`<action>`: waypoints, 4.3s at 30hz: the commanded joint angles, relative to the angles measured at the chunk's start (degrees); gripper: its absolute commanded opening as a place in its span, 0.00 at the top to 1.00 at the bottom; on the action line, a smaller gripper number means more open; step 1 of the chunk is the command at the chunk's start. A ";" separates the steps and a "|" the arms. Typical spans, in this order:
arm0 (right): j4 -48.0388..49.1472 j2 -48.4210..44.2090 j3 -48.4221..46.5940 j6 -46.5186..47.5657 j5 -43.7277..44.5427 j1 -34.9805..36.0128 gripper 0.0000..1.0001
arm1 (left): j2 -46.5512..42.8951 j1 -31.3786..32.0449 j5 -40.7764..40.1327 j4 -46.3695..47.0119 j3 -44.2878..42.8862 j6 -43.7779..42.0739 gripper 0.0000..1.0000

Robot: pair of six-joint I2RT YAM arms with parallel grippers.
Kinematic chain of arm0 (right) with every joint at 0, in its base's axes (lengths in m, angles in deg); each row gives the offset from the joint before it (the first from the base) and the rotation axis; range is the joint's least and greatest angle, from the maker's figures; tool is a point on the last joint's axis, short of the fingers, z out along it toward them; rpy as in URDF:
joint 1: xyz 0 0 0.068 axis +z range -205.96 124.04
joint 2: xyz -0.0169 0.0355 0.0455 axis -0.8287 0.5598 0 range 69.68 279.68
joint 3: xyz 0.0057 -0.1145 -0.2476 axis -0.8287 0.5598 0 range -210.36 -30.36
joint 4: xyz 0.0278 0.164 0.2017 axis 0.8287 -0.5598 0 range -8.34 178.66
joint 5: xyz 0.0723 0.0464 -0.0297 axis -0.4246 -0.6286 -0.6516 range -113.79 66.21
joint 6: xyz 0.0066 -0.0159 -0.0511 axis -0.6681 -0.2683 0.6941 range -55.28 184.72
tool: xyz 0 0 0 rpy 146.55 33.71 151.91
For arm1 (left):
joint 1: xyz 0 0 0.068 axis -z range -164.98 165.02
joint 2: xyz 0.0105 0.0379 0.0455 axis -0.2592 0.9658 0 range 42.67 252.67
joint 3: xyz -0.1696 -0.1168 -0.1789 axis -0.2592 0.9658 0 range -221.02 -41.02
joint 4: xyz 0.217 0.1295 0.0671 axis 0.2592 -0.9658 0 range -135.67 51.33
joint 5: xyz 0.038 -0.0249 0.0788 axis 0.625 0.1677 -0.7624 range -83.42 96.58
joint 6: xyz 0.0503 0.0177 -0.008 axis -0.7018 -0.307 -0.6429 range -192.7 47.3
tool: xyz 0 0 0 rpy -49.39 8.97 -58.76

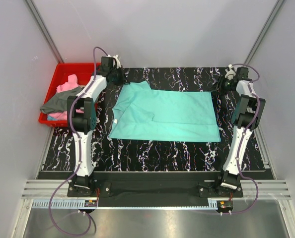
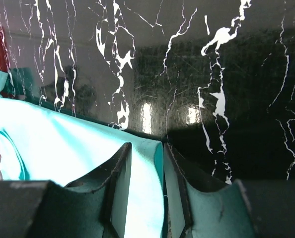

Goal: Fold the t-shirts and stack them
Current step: Fold the tshirt

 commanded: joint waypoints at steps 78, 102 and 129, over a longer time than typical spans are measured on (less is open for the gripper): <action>30.66 -54.08 70.58 -13.86 23.83 -0.01 1.00 | -29.95 3.70 -8.48 -6.09 36.61 -4.24 1.00; 8.78 -53.47 63.29 -23.70 29.62 0.08 0.55 | -27.84 6.07 -6.90 -12.50 37.58 -5.21 1.00; 8.25 -49.33 61.80 -20.09 31.12 0.08 1.00 | -26.52 7.22 -15.78 -17.51 39.16 -4.07 0.85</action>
